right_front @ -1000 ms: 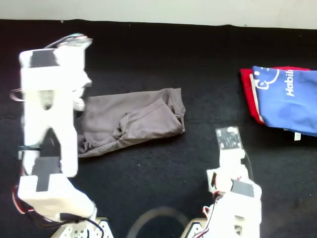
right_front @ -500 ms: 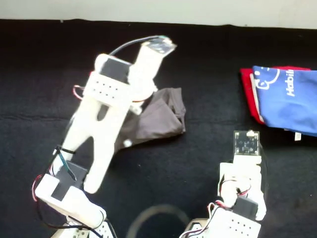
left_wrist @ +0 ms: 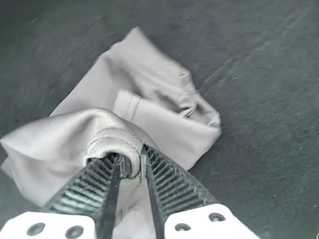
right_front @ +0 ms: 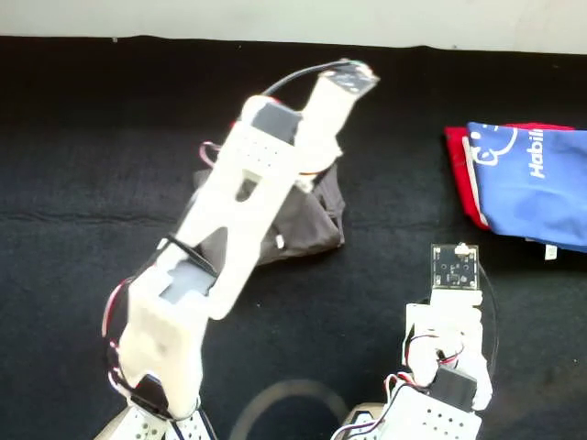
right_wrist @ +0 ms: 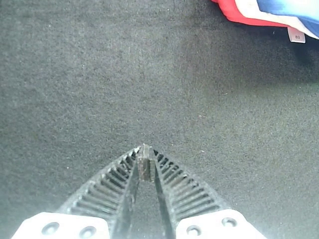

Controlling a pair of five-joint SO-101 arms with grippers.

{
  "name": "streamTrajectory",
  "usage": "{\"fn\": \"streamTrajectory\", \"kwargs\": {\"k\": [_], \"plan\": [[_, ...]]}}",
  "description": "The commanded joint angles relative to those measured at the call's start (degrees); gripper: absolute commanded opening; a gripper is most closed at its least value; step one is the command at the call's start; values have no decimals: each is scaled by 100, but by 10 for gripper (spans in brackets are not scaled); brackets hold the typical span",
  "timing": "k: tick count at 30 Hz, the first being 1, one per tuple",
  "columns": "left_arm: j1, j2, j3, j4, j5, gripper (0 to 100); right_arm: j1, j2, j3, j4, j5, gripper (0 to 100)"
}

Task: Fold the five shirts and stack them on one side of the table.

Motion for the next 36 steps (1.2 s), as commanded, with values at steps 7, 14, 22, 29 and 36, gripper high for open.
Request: {"fn": "streamTrajectory", "kwargs": {"k": [7,14,22,29,36], "plan": [[303,1051,-1675,299,44,23,84,-57,831,145,53,6],[215,1068,-2862,1240,35,249,330,-57,831,154,53,6],[-927,1121,-2809,1925,35,69,356,-57,831,171,53,6],[-831,1138,-1165,1793,35,9,347,-57,831,171,53,6],[-523,1138,40,1609,0,9,356,-57,831,171,53,6]]}}
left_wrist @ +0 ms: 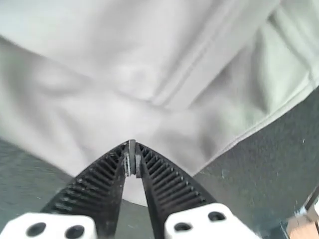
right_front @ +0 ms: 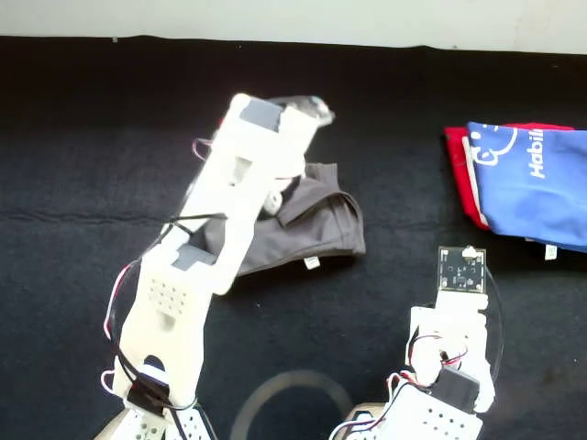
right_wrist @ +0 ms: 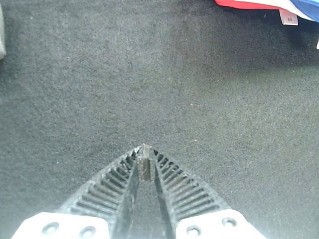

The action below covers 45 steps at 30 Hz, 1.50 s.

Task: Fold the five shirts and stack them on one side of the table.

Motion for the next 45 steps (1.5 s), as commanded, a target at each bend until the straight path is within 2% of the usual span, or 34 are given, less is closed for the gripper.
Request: {"fn": "streamTrajectory", "kwargs": {"k": [1,10,17,21,23,27,31,34,38,41,45], "plan": [[163,-40,303,-123,9,9,66,-57,831,40,53,6],[242,-13,356,-1635,44,9,57,-57,831,22,53,6],[84,382,321,-3727,70,9,66,-57,831,31,53,6],[-145,330,259,-4484,923,9,48,-57,831,31,53,6],[-347,251,22,-4607,1433,9,48,-57,831,31,53,6],[-664,84,-400,-4264,2066,9,48,-57,831,40,53,6],[-716,-171,-681,-2716,2031,9,57,-57,831,40,53,6],[-602,-233,-831,-1530,1653,9,48,-57,831,31,53,6],[-215,-75,-840,-527,1565,9,48,-57,831,22,53,6],[215,145,-840,-167,1565,9,40,-57,831,22,53,6],[576,382,-875,-299,1565,9,40,-57,831,22,53,6]]}}
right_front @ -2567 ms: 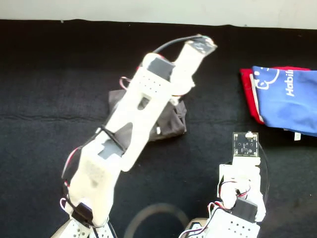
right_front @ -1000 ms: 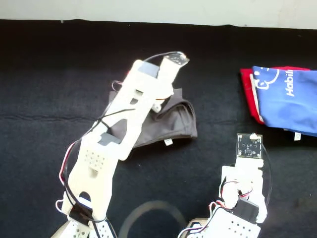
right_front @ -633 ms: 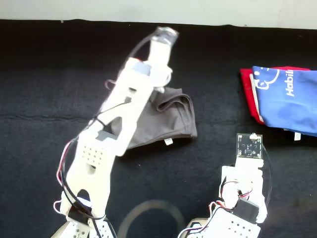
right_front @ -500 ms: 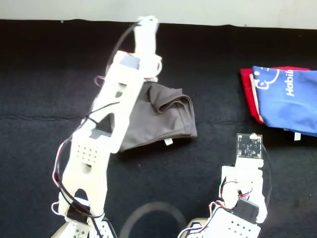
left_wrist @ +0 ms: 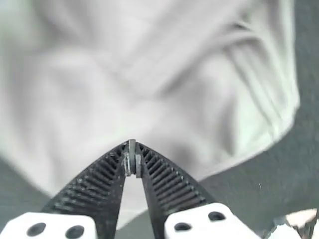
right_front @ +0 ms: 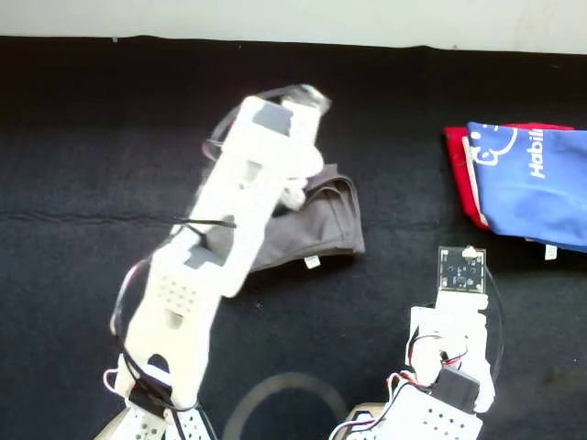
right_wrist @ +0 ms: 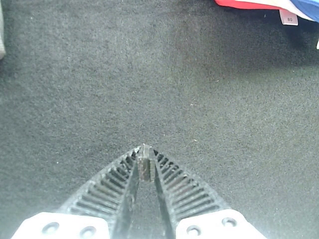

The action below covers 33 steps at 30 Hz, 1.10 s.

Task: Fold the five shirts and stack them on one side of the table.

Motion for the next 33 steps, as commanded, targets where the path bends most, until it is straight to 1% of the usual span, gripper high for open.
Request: {"fn": "streamTrajectory", "kwargs": {"k": [1,8,12,15,19,21,23,25,30,33], "plan": [[268,57,-242,-211,-35,9,40,-57,831,22,53,6],[207,382,-251,-1653,-9,9,57,-57,831,22,53,6],[171,426,-699,-2400,-9,9,48,-57,831,22,53,6],[154,435,-787,-3156,-44,9,48,-57,831,22,53,6],[-110,602,-831,-4176,-44,9,48,-57,831,22,53,6],[-277,602,-831,-4484,-44,9,48,-57,831,22,53,6],[-409,488,-831,-4457,-44,9,48,-57,831,22,53,6],[-523,303,-831,-4105,-35,9,48,-57,831,22,53,6],[-593,-145,-822,-2497,-44,9,40,-57,831,22,53,6],[-558,-92,-787,-1873,-44,9,40,-57,831,22,53,6]]}}
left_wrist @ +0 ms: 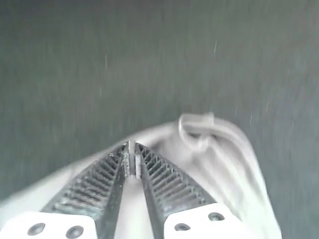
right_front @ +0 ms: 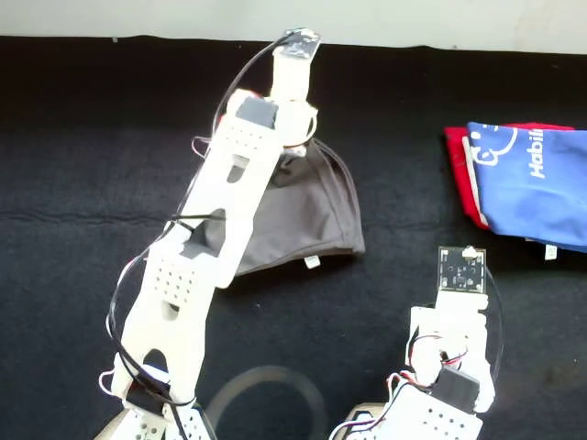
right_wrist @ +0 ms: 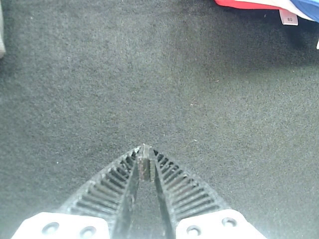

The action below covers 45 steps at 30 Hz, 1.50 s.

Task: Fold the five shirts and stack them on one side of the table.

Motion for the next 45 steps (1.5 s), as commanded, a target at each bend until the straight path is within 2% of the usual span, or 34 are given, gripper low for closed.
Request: {"fn": "streamTrajectory", "kwargs": {"k": [1,3,6,16,22,27,33,40,45], "plan": [[4,-251,-189,668,-44,9,40,-57,831,22,53,6],[13,-22,-233,642,-44,9,40,-57,831,22,53,6],[136,259,-233,193,-44,9,40,-57,831,22,53,6],[980,927,-233,-1873,-35,9,40,-57,831,22,53,6],[1051,787,-233,-1969,-35,9,40,-57,831,22,53,6],[620,22,-233,-1336,-35,9,40,-57,831,22,53,6],[-84,-629,-198,158,-35,9,48,-57,831,31,53,6],[-734,-163,-198,1090,-44,9,40,-57,831,31,53,6],[-1007,453,-224,1204,-44,9,40,-57,831,31,53,6]]}}
